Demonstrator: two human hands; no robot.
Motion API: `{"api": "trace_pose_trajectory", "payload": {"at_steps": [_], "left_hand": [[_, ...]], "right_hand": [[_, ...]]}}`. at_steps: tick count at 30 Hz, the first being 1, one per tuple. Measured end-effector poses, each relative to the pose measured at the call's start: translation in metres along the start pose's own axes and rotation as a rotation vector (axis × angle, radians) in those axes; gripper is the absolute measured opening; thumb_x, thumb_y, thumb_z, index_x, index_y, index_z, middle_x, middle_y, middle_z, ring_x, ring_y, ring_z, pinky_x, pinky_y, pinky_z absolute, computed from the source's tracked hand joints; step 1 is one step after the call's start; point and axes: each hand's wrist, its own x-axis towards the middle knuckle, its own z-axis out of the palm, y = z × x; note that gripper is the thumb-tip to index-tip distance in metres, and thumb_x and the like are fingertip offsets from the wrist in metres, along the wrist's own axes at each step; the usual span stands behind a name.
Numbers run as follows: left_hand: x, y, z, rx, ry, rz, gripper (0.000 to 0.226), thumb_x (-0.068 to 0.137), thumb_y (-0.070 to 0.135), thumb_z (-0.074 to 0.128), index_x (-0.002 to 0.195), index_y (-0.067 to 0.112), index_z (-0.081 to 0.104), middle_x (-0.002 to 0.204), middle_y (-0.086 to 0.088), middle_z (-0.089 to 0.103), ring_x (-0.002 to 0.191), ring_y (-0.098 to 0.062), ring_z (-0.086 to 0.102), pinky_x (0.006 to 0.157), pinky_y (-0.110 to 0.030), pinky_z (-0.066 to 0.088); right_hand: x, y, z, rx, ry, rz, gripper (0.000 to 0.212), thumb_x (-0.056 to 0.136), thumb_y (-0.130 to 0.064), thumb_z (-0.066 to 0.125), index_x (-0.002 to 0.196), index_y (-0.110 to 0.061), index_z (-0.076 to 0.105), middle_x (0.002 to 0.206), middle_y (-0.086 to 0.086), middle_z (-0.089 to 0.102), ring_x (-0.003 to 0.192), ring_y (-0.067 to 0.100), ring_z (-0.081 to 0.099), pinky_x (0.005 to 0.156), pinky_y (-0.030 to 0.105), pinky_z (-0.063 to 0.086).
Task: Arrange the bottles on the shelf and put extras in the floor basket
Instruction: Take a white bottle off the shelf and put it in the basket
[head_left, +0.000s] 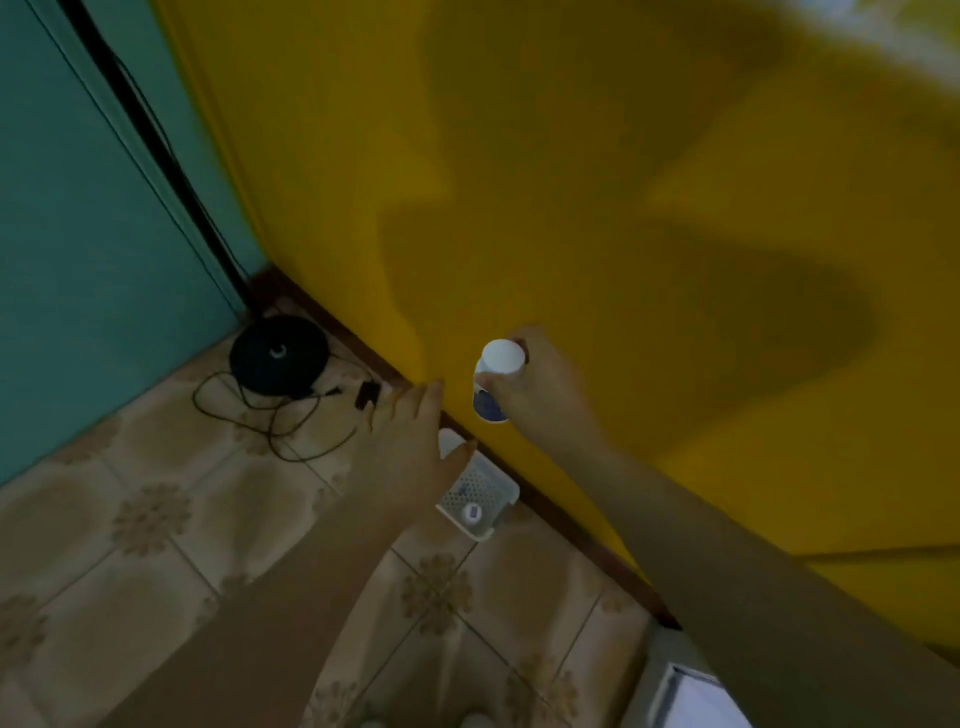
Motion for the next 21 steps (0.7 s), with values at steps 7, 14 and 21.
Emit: {"api": "trace_pose_trajectory", "payload": {"at_steps": [7,14,21], "left_hand": [[0.045,-0.089,0.223,0.047,-0.008,-0.017,0.077,0.089,0.055,0.048,0.149,0.017,0.02,0.153,-0.005,0.028,0.141,-0.028,0.023,0.113,-0.047,0.02],[0.093,-0.168,0.411,0.129,-0.086,-0.025,0.077,0.091,0.057,0.038,0.151,0.02,0.007,0.157,-0.003,0.015,0.144,-0.028,0.012,0.116,-0.049,0.011],[0.122,-0.208,0.476,0.111,-0.051,0.006,0.07,0.093,0.047,0.041,0.15,0.02,0.013,0.157,-0.003,0.016,0.143,-0.026,0.014,0.116,-0.048,0.008]], "right_hand": [[0.056,0.199,0.176,-0.023,-0.052,0.058,0.038,0.089,-0.029,0.066,0.12,-0.014,0.049,0.12,0.006,0.054,0.1,0.024,0.054,0.08,0.032,0.048],[0.105,0.367,0.328,-0.024,-0.111,0.169,0.046,0.09,-0.024,0.065,0.129,-0.01,0.045,0.129,0.009,0.05,0.115,0.028,0.052,0.089,0.037,0.048],[0.128,0.44,0.403,-0.152,-0.216,0.183,0.03,0.084,-0.018,0.068,0.104,-0.014,0.044,0.104,0.008,0.049,0.093,0.023,0.049,0.072,0.032,0.04]]}}
